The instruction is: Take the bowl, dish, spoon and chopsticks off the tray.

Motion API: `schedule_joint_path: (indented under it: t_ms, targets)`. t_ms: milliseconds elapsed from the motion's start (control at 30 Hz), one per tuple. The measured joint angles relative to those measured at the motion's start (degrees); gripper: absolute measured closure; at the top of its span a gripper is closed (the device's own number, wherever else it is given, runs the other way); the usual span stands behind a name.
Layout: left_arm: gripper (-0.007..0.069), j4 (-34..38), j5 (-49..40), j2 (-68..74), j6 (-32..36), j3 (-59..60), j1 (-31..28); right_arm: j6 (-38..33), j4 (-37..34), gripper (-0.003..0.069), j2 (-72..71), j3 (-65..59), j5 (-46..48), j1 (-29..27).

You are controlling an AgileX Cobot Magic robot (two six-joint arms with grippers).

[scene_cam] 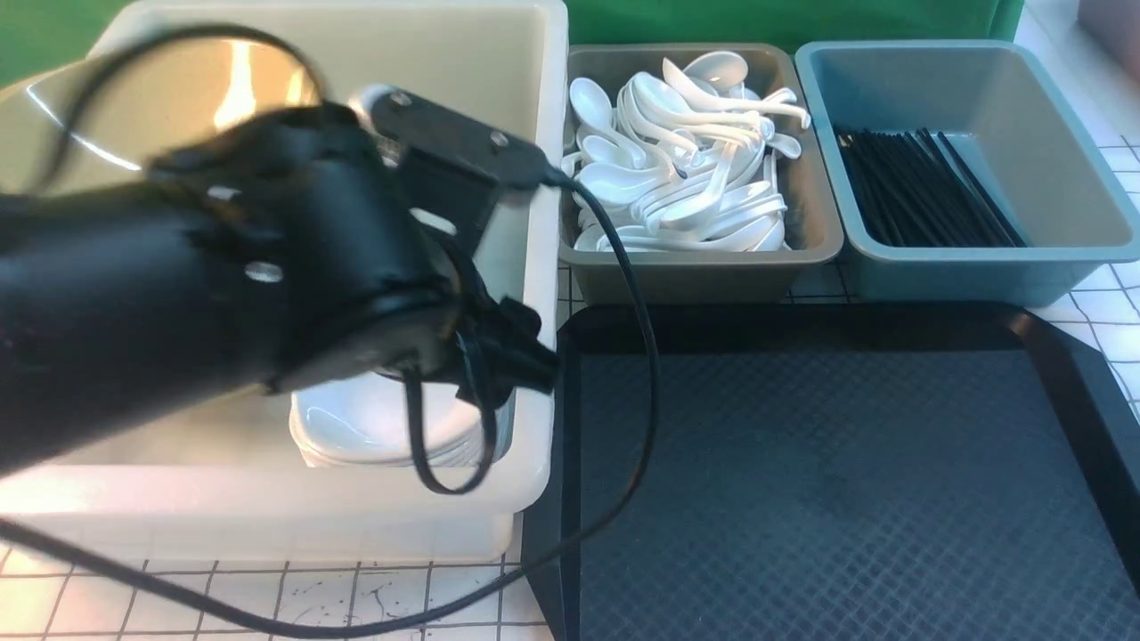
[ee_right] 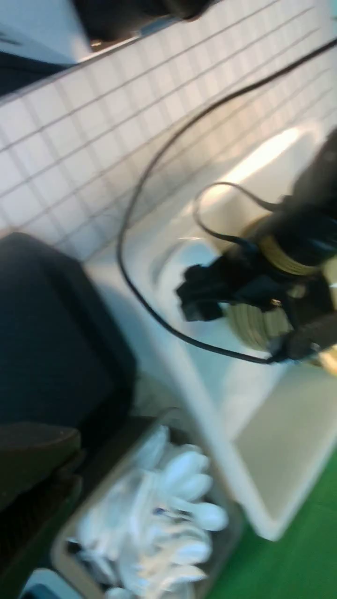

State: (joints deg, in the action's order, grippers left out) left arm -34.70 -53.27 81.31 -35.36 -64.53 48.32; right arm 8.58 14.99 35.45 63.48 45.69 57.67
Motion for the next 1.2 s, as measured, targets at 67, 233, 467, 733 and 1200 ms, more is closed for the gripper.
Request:
schedule_joint_path:
  t_ms: [67, 233, 467, 733, 1200]
  targets:
    - [0.0156, 0.33, -0.26, -2.3, -0.86, -0.13, 0.67, -0.12, 0.05, 0.0591, 0.0, 2.19, -0.44, 0.0]
    - [0.0309, 4.74, 2.13, -10.74, -6.29, 0.91, 2.94, -0.12, -0.58, 0.0589, 0.0, 4.05, 1.16, 0.0]
    - [0.0615, 8.97, 24.66, -30.16, -12.48, 19.67, 5.72, 2.38, -2.98, 0.0588, 0.0, -0.83, 12.1, 0.0]
    - [0.0626, 7.44, 53.27, -46.23, -16.48, 44.58, 5.75, 4.74, -3.67, 0.0587, 0.0, -9.26, 11.97, 0.0]
    - [0.0626, 5.0, 63.06, -50.36, -16.49, 52.58, 5.75, 12.71, -4.16, 0.0575, 0.0, -11.53, 9.89, 0.0]
